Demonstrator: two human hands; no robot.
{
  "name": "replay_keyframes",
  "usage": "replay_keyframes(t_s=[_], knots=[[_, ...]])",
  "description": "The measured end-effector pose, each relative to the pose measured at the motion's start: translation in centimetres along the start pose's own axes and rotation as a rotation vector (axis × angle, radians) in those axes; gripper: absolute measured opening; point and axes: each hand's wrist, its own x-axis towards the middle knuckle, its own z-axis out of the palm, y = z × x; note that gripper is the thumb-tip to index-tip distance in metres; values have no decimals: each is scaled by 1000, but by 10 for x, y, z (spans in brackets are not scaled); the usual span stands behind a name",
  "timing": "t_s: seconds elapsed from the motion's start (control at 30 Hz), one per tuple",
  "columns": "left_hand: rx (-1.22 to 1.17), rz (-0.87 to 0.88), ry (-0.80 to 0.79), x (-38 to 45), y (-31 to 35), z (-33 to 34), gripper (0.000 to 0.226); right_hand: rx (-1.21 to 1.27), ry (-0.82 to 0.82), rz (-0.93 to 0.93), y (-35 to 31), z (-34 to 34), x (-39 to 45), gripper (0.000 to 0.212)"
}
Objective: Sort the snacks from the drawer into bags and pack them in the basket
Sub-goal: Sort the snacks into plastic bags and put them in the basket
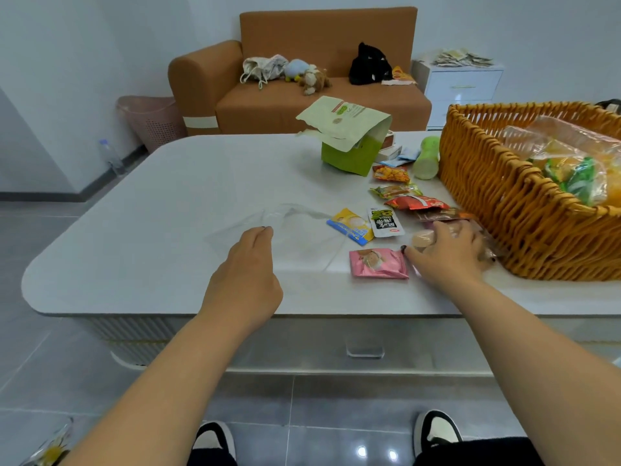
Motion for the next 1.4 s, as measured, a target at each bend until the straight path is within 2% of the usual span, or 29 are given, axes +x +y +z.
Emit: replay_keyframes(t_s=[0.17,0.23,0.3,0.43,0.47,0.53,0.63,0.83,0.93,1.03,1.07,1.13,1.2,1.3,1.4], knots=[[-17,1,-16,2,3,0,64,127,46,-54,9,-15,-3,44],[-31,14,-23,2,4,0,64,84,31,-107,12,-18,-4,30],[-56,16,-31,0,3,-1,65,100,42,-135,11,-21,-6,30],[-62,31,-64,-5,-4,-2,67,368,215,-137,12,-27,-21,17],[-63,32,-71,-6,-5,-2,67,456,244,-71,11,-29,-28,21],[-64,36,-77,-9,-7,-2,67,617,248,87,9,-28,-38,45],[-69,41,-77,-10,-9,-2,72,650,263,186,3,-23,-49,72],[-54,61,-99,-12,-9,2,74,538,233,259,-6,-7,-52,86],[-37,78,-112,-14,-9,3,74,570,291,411,-11,-5,-52,93],[-40,73,-110,-13,-12,2,75,877,268,756,-12,-15,-44,82],[-45,72,-106,-13,-12,1,75,960,238,816,-7,-17,-35,79],[-54,73,-99,-13,-10,0,74,1105,91,753,1,-17,-18,76],[-64,65,-98,-15,-6,0,74,1163,-65,610,7,-15,-3,54],[-74,55,-99,-16,-5,2,74,1050,-42,653,5,-20,4,58],[-73,56,-112,-17,-7,4,72,1013,-101,598,-1,-26,6,41]])
